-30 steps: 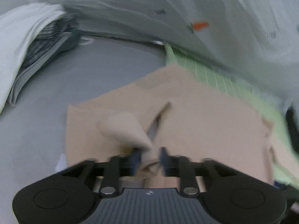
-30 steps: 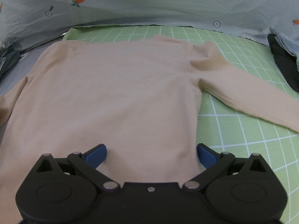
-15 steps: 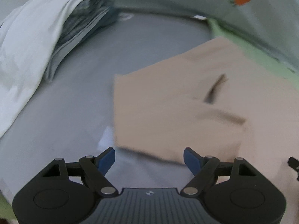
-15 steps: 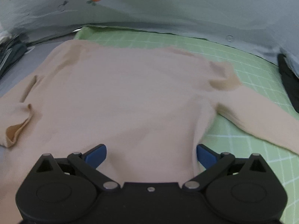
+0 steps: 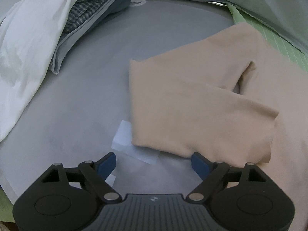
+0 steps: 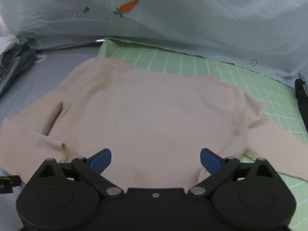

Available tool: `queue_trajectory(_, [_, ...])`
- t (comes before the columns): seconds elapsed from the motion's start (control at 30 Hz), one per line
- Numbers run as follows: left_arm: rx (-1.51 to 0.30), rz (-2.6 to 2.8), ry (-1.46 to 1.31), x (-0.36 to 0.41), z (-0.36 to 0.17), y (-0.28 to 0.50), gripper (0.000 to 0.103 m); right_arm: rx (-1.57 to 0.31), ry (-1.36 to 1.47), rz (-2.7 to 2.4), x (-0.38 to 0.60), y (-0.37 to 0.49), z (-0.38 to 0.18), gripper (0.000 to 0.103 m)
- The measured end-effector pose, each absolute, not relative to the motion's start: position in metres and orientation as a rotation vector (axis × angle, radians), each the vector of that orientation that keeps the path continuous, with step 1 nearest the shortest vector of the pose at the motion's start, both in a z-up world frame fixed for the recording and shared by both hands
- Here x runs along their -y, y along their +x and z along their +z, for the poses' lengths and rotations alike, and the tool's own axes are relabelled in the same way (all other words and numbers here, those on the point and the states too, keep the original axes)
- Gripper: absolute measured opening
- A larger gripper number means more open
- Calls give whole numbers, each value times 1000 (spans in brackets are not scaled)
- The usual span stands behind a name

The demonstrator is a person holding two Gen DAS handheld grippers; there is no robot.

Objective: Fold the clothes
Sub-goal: 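Open the left gripper on the folded sleeve while the right gripper pinches the body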

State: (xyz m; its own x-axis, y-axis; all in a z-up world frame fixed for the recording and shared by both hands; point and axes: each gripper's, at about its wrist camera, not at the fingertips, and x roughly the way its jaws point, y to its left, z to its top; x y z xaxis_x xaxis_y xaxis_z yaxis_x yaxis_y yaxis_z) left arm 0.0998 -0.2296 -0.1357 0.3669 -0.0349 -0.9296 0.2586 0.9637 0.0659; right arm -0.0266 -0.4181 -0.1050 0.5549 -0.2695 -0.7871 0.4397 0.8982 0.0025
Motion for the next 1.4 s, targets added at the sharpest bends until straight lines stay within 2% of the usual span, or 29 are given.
queue_trajectory(0.1, [-1193, -178, 189, 226, -140, 100, 96, -863, 231, -301, 407, -23, -103, 94])
queue_trajectory(0.2, [-1211, -173, 150, 219, -143, 104, 98, -872, 260, -156, 390, -13, -109, 81])
queue_trajectory(0.27, [-1214, -174, 140, 216, -143, 104, 98, -886, 303, -73, 383, -4, -115, 67])
queue_trajectory(0.4, [-1206, -169, 148, 216, -142, 103, 99, -917, 315, -5, 372, 12, -127, 60])
queue_trajectory(0.47, [-1206, -164, 147, 215, -142, 102, 100, -934, 317, 13, 369, 18, -133, 42])
queue_trajectory(0.5, [-1209, -160, 143, 215, -142, 102, 100, -937, 326, 23, 369, 19, -134, 37])
queue_trajectory(0.57, [-1215, -149, 135, 214, -142, 103, 100, -931, 342, 36, 370, 16, -135, 11])
queue_trajectory(0.6, [-1218, -147, 137, 214, -141, 103, 99, -922, 344, 34, 372, 11, -134, 5])
queue_trajectory(0.63, [-1221, -147, 141, 214, -140, 103, 99, -910, 348, 31, 374, 7, -132, 3])
queue_trajectory(0.9, [-1147, -206, 136, 226, -108, 98, 99, -786, 339, -139, 417, -32, -107, 3])
queue_trajectory(1.03, [-1144, -251, 199, 251, -110, 88, 99, -809, 334, -305, 457, -52, -111, 4])
queue_trajectory(1.13, [-1179, -290, 271, 272, -116, 78, 99, -825, 387, -376, 479, -70, -116, 17])
queue_trajectory(1.17, [-1186, -307, 295, 278, -118, 74, 99, -817, 401, -396, 485, -80, -117, 31])
queue_trajectory(1.23, [-1191, -346, 345, 288, -122, 66, 99, -807, 425, -418, 491, -98, -117, 44])
queue_trajectory(1.4, [-1170, -372, 441, 303, -125, 52, 99, -850, 485, -389, 491, -135, -132, 44])
